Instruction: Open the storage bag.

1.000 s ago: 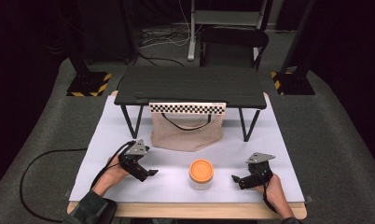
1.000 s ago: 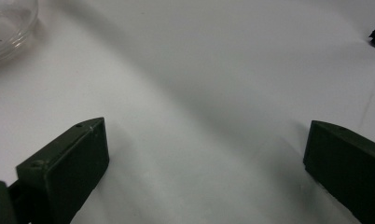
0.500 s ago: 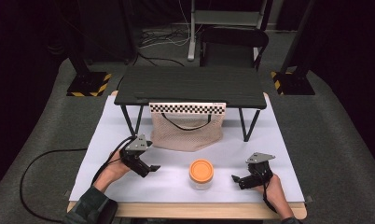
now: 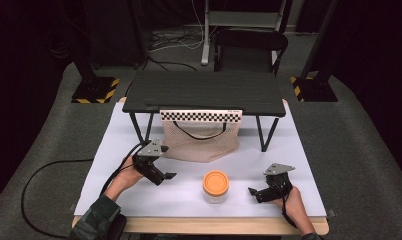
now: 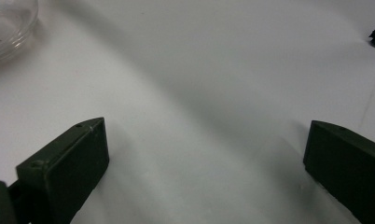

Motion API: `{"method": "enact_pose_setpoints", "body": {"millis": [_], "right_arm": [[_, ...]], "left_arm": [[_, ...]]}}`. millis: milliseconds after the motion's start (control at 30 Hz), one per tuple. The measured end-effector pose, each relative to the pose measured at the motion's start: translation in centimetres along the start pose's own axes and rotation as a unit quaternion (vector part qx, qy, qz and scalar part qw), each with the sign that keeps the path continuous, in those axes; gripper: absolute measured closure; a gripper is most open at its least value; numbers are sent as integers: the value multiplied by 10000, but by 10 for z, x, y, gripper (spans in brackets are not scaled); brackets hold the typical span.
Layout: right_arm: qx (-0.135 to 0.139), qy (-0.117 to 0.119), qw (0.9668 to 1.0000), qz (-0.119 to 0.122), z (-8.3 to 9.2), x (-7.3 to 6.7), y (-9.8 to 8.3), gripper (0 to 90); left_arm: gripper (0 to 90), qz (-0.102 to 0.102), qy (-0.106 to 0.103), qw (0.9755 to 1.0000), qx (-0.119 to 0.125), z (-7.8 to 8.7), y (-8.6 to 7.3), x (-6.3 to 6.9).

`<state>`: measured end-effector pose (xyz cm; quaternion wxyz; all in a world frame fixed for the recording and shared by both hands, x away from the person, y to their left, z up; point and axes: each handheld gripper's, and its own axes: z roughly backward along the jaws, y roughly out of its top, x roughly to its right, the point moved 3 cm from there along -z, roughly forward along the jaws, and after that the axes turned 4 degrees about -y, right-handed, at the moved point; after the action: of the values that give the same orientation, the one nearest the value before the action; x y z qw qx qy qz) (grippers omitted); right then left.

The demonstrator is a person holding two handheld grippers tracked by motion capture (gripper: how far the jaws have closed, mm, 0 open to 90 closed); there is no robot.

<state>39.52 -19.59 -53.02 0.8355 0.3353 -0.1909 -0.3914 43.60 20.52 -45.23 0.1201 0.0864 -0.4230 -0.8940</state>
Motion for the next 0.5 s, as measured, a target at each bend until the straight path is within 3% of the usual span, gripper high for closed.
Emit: {"method": "enact_pose_setpoints", "body": {"millis": [500], "right_arm": [[2, 4, 10000, -1, 0, 0, 0, 0]], "left_arm": [[3, -166, -46, 9999, 12, 4, 12, 1]]}}
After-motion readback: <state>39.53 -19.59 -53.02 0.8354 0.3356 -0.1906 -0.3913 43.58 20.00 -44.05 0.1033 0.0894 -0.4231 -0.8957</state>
